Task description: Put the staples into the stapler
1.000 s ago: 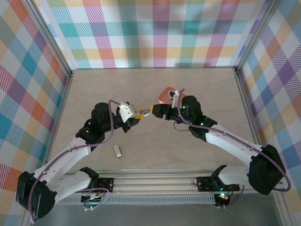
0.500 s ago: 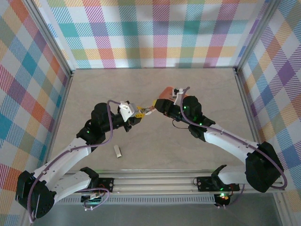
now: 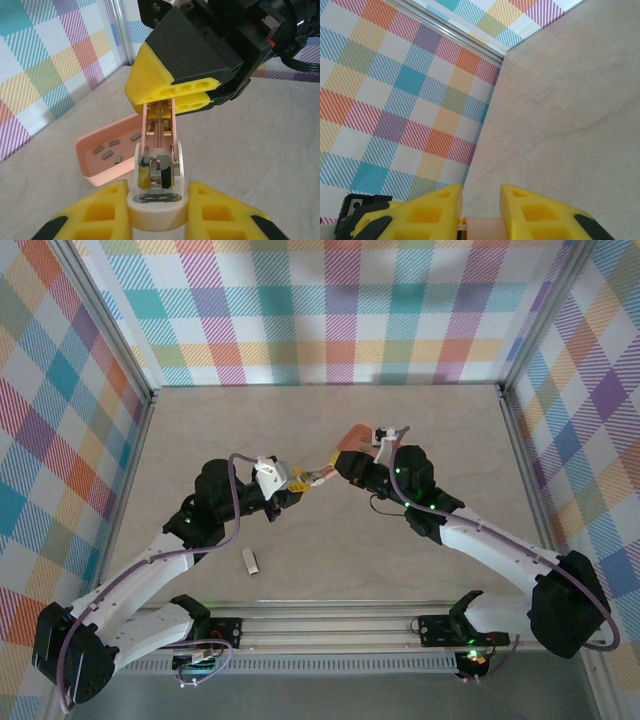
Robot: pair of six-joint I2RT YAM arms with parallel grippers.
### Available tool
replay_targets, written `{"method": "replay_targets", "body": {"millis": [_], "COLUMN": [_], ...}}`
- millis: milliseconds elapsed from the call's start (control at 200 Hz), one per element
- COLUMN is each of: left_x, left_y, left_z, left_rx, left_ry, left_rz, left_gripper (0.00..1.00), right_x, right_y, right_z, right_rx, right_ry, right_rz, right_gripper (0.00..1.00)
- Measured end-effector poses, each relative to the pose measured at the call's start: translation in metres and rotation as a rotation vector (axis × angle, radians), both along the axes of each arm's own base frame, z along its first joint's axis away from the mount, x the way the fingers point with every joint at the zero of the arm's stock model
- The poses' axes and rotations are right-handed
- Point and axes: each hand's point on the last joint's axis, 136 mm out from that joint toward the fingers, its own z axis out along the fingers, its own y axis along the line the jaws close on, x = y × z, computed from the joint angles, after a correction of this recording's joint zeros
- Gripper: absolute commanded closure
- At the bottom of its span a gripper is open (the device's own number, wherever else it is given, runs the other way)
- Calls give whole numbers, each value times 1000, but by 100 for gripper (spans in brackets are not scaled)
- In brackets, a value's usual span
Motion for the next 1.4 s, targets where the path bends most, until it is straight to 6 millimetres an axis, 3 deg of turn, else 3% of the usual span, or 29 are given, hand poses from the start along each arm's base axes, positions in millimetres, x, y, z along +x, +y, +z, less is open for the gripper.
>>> {"method": "replay_targets", "body": {"millis": [110,375,505,1020,1400], "left_x": [-2,6,14,35,28], "left_y": [-2,2,2,-7,-27], "left_z": [-1,-3,1,-7,-13], "left_rx": [0,9,11,84,142], "left_ry": [8,65,102,288,374], "left_rz": [-9,47,82,142,121], "left_gripper": [62,40,34,27,27], "right_x": [-5,4,4,-3,-10], "right_y": [-3,-23,-29,-40,-32], "right_z": [1,-6,-11,-23,-22], "right_rx": [-34,-212,-299,-522,-531], "right_ry": [-14,-43,-58,-130,-169], "right_rz": [4,-65,-70,-3,69], "right_gripper": [79,79,79,79,80]}}
